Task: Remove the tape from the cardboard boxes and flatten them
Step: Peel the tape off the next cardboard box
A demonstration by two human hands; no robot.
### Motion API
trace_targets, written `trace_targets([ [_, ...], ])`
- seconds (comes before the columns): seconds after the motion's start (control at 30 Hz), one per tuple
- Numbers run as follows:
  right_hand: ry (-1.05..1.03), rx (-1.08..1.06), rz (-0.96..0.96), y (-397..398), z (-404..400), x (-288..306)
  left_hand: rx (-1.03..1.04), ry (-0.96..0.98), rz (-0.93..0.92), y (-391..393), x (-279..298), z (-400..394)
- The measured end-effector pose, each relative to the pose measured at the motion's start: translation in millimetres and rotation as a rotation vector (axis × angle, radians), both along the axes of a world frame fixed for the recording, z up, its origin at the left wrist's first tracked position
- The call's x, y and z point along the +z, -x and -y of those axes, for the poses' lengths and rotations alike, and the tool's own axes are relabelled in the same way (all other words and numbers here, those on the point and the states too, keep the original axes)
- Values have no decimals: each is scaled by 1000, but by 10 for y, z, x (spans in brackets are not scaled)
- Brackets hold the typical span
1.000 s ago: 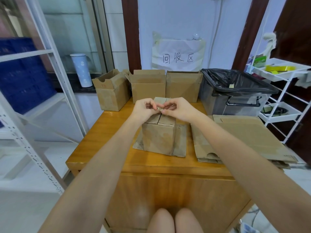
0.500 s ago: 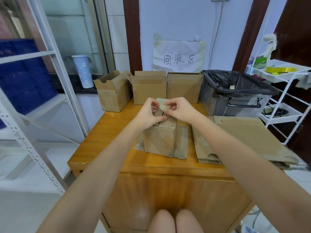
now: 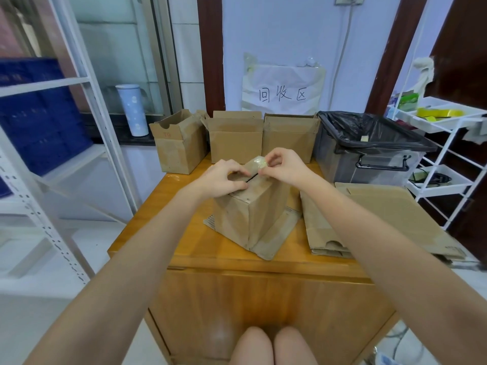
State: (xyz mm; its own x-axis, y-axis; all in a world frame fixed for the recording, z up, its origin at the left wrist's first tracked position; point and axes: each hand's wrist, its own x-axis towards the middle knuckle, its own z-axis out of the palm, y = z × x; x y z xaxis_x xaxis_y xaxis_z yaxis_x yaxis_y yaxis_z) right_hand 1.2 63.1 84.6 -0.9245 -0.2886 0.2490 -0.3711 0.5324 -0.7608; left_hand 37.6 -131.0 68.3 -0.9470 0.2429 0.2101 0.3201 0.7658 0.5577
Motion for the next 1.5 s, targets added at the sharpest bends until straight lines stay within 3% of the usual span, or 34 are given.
trace_targets([
  [0.13, 136, 19, 77, -17, -8, 32, -4, 186, -27, -72, 86, 39],
  [0.37, 186, 28, 105, -51, 70, 38, 307, 608, -213, -198, 73, -456],
  [0.6, 170, -125, 51, -25, 48, 8, 327, 606, -208, -218, -137, -445],
  [0.87, 211, -2, 164, -19, 96, 63, 220, 494, -101, -250, 54, -165],
  [1.1, 272, 14, 186, -83, 157, 104, 326, 409, -26, -190, 118, -316],
  [1.2, 250, 27, 129, -85, 124, 93, 401, 362, -122, -171, 14, -400],
  [1.3, 260, -32, 208, -47, 76, 112, 427, 406, -248, -154, -88, -419],
  [1.5, 254, -95, 258, -8, -29, 154, 414, 424, -266, -123, -124, -394],
])
